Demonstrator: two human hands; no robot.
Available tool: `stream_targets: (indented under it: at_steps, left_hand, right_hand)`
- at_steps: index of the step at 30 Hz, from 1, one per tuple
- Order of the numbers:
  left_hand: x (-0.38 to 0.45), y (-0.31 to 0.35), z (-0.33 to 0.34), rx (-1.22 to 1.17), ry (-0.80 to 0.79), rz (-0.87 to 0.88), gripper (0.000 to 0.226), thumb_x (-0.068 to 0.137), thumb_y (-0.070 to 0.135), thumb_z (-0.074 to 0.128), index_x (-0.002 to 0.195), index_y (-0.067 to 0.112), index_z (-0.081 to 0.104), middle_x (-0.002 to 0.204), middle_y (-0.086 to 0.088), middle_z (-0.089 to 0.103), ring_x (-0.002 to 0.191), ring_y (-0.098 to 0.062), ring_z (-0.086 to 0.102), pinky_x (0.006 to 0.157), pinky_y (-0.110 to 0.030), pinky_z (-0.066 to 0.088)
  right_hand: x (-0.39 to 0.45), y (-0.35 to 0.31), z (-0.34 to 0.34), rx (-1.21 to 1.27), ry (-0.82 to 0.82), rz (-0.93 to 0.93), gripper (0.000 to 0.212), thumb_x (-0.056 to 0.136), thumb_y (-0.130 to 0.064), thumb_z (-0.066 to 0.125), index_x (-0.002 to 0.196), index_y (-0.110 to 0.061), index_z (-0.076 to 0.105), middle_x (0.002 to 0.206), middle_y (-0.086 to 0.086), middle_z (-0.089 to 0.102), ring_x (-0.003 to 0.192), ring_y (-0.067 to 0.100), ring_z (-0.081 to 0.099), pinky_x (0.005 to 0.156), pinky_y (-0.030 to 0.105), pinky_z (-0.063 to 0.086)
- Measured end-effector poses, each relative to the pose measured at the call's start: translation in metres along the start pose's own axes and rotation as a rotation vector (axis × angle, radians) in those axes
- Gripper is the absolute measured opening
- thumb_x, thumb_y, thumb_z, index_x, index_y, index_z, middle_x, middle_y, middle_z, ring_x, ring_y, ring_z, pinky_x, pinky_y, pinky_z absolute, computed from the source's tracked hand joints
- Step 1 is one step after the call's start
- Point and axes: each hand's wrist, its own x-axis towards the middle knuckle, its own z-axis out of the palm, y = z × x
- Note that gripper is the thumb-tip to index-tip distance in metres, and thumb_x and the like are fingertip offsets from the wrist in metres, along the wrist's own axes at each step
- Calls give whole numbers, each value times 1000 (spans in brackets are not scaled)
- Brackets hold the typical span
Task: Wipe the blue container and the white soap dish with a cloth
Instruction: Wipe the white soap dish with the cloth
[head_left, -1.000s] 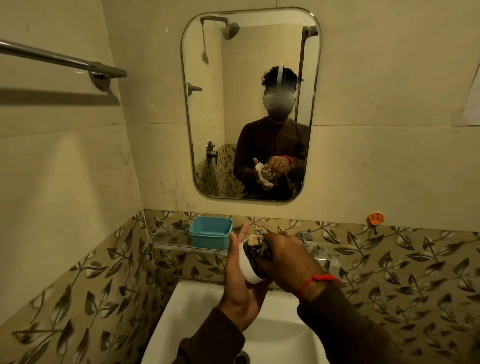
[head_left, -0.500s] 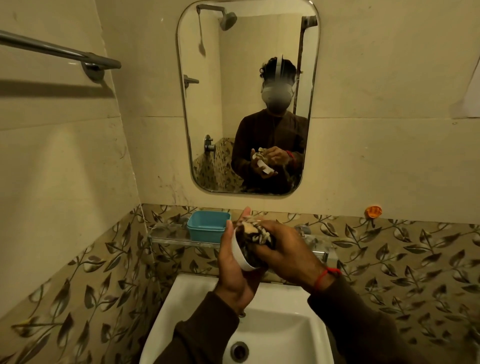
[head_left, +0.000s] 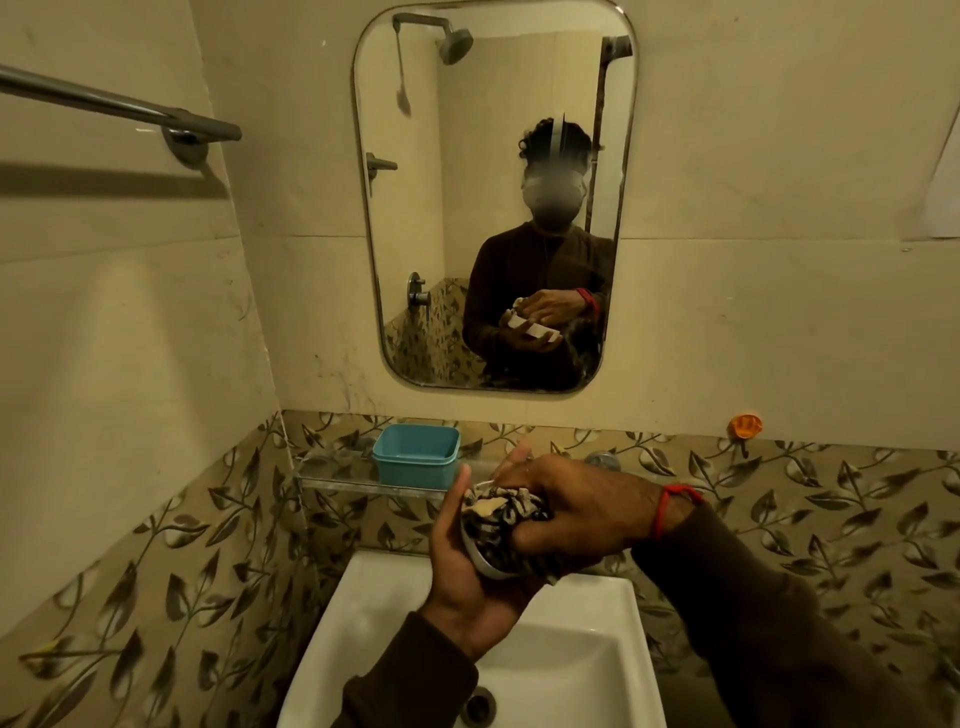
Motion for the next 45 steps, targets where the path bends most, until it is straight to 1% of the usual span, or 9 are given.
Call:
stream_targets:
  at_steps: [4, 9, 13, 17, 22, 26, 35, 41, 45]
  left_hand:
    - [-4, 1, 1, 1, -17, -95, 77, 91, 71, 49, 142, 13, 57, 144, -27, 55, 134, -47, 51, 110, -73, 33]
    - [-6, 7, -3, -60, 49, -106, 88, 88, 75, 48, 142, 6, 55, 127, -31, 65, 109, -45, 68, 88, -59, 55]
    - [-8, 2, 4, -55, 21, -167, 88, 88, 79, 46, 142, 9, 56, 143, -29, 55, 132, -48, 53, 104, -69, 41]
    - [-6, 3, 6, -112, 29, -151, 85, 89, 78, 46, 140, 12, 58, 146, -30, 52, 134, -55, 47, 107, -76, 33]
    - [-6, 2, 8, -139, 16, -124, 77, 90, 75, 46, 138, 16, 61, 142, -28, 56, 128, -54, 53, 103, -76, 37]
    - [-6, 16, 6, -109, 23, -49, 69, 92, 67, 48, 140, 20, 60, 140, -26, 59, 125, -49, 58, 97, -72, 45]
    - [-3, 19, 5, 96, 67, 120, 50, 96, 49, 40, 142, 38, 56, 139, -19, 62, 124, -43, 61, 88, -64, 53]
    - [1, 15, 5, 155, 34, 102, 59, 89, 51, 47, 147, 41, 48, 148, -19, 54, 129, -45, 56, 84, -57, 55]
    - [3, 9, 7, 97, 0, 107, 70, 88, 56, 55, 152, 34, 41, 148, -21, 53, 134, -44, 52, 103, -61, 48]
  right_hand:
    - [-6, 1, 0, 77, 113, -26, 27, 77, -29, 66, 97, -11, 68, 90, -3, 69, 79, 9, 68, 68, 27, 60]
    - [-14, 4, -3, 110, 139, -23, 38, 72, -38, 60, 97, -12, 69, 96, 3, 70, 83, 13, 68, 73, 34, 60]
    - [-7, 6, 7, -121, 133, -60, 27, 82, -34, 63, 102, -15, 66, 95, -7, 62, 86, 9, 59, 75, 23, 53]
    - [0, 12, 13, -333, 269, -138, 30, 86, -28, 67, 114, -20, 65, 97, -12, 55, 89, -1, 44, 80, 5, 32]
    - [2, 16, 20, -486, 332, -106, 42, 85, -28, 70, 126, -24, 59, 117, 0, 59, 109, 16, 50, 89, 27, 45]
    - [-2, 19, 20, -676, 333, -99, 45, 81, -28, 75, 123, -21, 63, 112, 8, 61, 103, 26, 55, 83, 39, 52]
    - [-1, 21, 27, -804, 299, 146, 40, 94, -37, 56, 131, -22, 54, 121, 8, 55, 111, 26, 46, 91, 37, 41]
    - [-2, -3, 13, -596, 6, 135, 29, 91, -28, 61, 119, -21, 65, 120, 6, 64, 113, 23, 56, 95, 36, 48]
    - [0, -6, 8, -6, -2, 96, 32, 92, -6, 56, 117, -23, 67, 118, 2, 68, 110, 16, 63, 92, 31, 51]
